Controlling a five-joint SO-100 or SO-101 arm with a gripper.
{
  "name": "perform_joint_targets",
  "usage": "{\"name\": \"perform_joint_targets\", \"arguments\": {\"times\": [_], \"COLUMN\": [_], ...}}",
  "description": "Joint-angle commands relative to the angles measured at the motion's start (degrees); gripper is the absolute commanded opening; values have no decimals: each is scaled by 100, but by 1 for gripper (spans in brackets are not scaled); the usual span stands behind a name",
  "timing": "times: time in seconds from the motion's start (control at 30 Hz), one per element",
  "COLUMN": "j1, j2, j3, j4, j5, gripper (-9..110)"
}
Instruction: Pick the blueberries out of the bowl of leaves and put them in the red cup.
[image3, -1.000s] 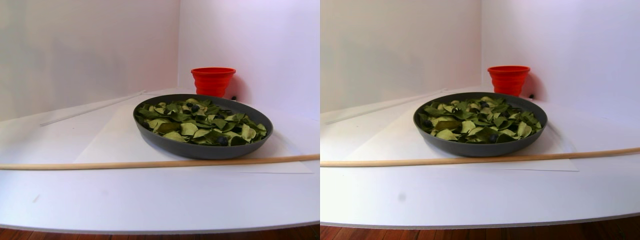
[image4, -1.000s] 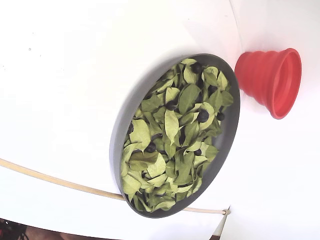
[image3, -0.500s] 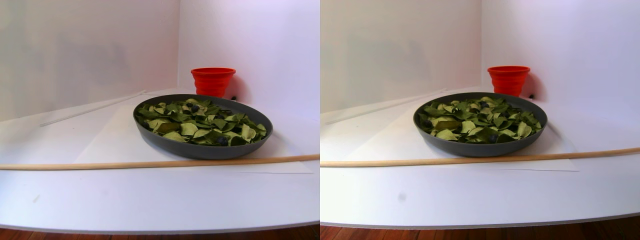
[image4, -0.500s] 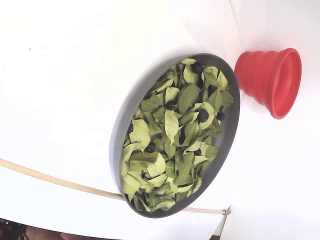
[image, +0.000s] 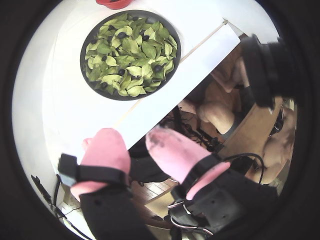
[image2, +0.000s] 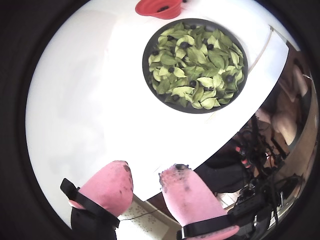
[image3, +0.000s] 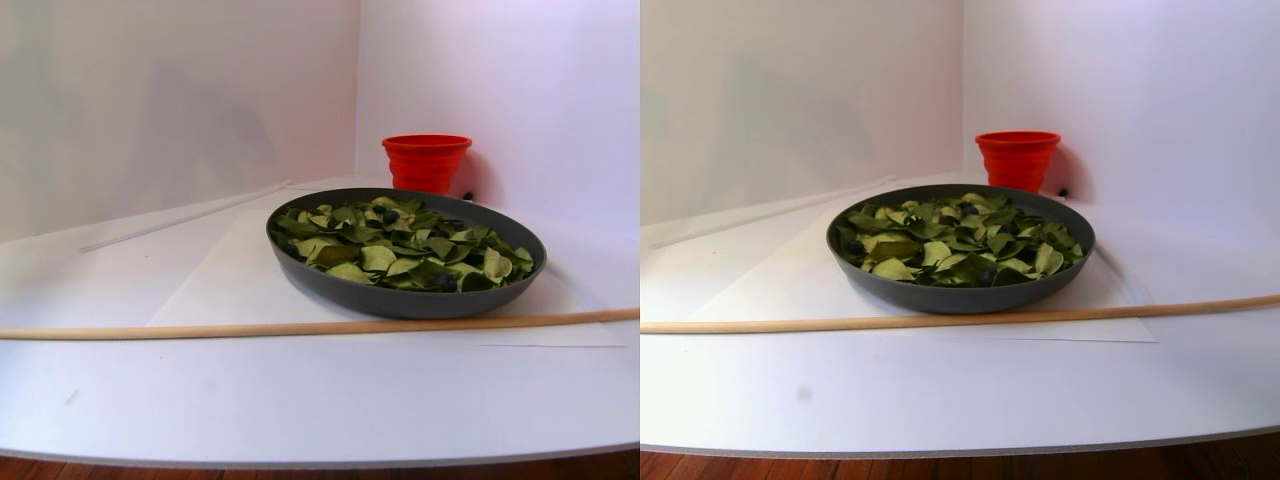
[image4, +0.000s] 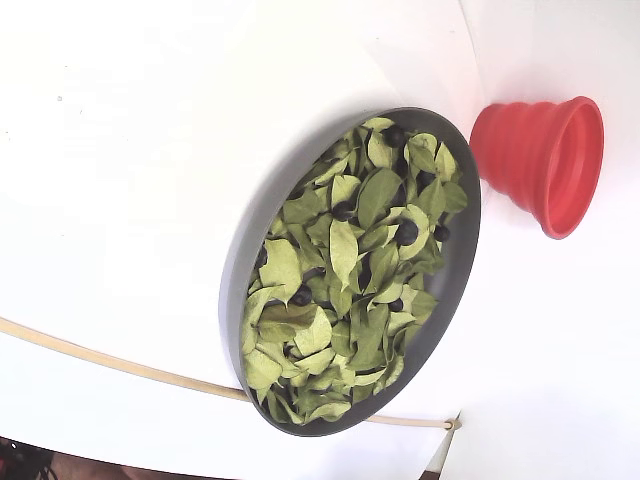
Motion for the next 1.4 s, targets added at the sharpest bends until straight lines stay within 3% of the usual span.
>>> {"name": "perform_joint_targets", "arguments": {"times": [0.0,0.47,1.37], "j1": [-18,343,896], "j2": [-62,-387,-1652], "j3": [-44,659,1248], "j4": [-167,-1160,-3023], "j5": [-343,-1538,-2689], "gripper": [12,13,14]}}
